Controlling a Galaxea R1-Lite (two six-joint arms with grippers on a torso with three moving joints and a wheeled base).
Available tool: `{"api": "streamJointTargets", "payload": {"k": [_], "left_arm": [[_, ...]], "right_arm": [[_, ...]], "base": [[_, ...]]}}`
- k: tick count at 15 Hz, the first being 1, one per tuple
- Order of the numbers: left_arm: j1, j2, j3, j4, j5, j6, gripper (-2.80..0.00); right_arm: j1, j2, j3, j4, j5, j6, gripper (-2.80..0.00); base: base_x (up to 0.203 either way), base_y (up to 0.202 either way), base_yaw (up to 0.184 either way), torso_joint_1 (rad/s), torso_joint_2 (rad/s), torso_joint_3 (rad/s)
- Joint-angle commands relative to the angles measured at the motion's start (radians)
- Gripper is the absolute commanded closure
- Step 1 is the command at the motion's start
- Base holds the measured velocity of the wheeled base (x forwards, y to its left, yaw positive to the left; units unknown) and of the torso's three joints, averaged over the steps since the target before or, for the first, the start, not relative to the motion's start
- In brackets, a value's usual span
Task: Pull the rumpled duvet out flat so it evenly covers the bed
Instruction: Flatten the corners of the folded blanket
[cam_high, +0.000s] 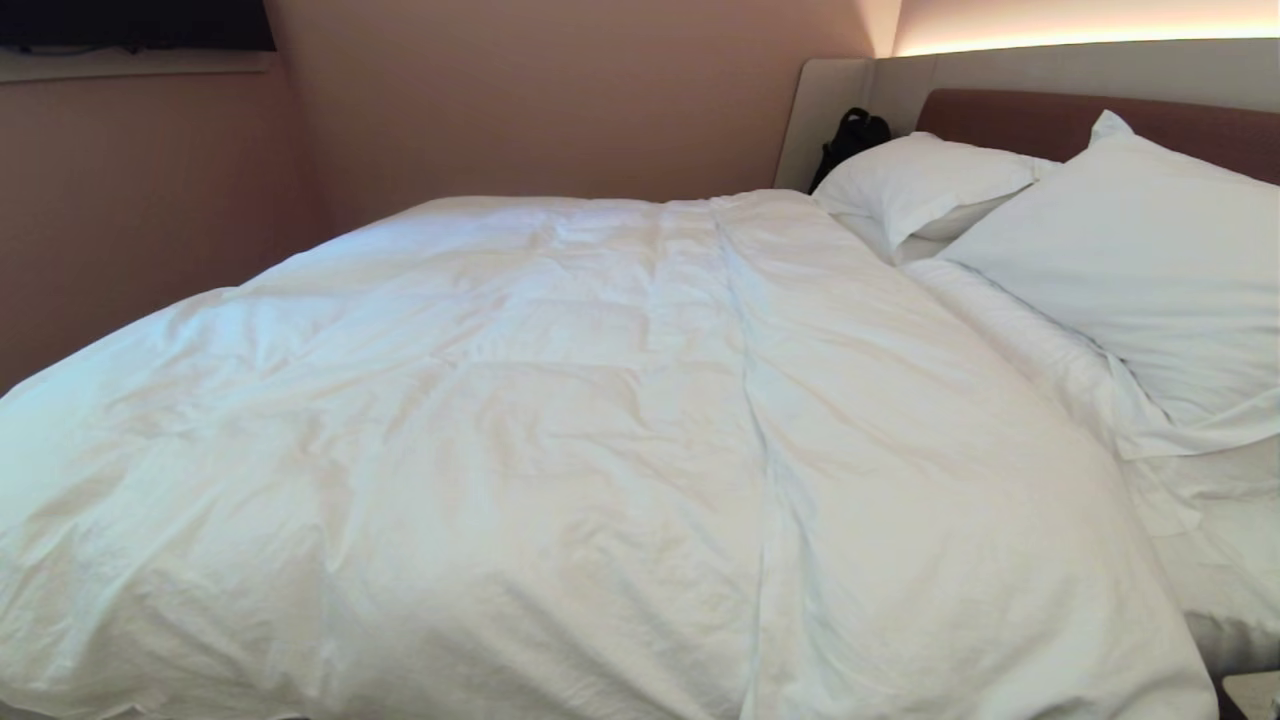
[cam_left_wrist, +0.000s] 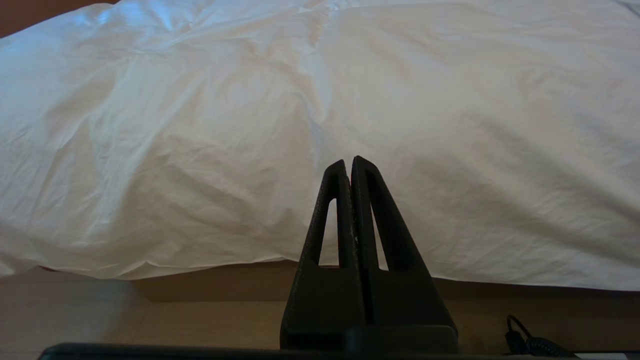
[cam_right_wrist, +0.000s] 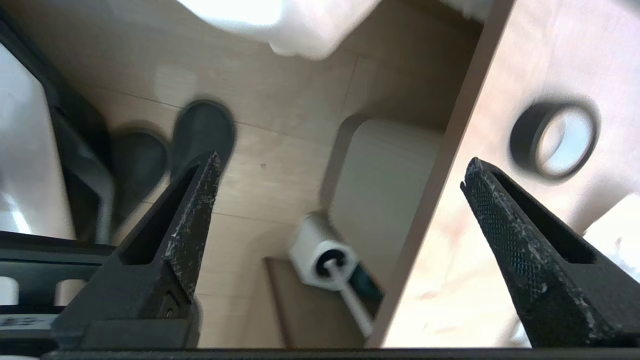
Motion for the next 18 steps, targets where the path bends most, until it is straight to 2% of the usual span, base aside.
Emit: {"api": "streamJointTargets", "payload": {"k": [1,6,8,15,18], "left_arm": [[0.0,0.0,0.0,0.001,0.0,0.0,0.0],[0.0,0.0,0.0,0.001,0.0,0.0,0.0],[0.0,0.0,0.0,0.001,0.0,0.0,0.0],[0.0,0.0,0.0,0.001,0.0,0.0,0.0],[0.0,0.0,0.0,0.001,0.0,0.0,0.0]], "right_arm": [[0.044,0.047,-0.001,-0.052,0.004,-0.037,-2.8],[0.127,0.161,-0.006,-0.107,0.004,-0.034,-2.8],[0.134,0.187,-0.012,-0.136,0.004,-0.032,-2.8],[0.146,0.422,-0.001,-0.437,0.007,-0.025,-2.8],[0.184,0.511,0.001,-0.57,0.008,0.018,-2.8]], "base": [[0.0,0.0,0.0,0.0,0.0,0.0],[0.0,0.0,0.0,0.0,0.0,0.0],[0.0,0.0,0.0,0.0,0.0,0.0],[0.0,0.0,0.0,0.0,0.0,0.0],[0.0,0.0,0.0,0.0,0.0,0.0]]}}
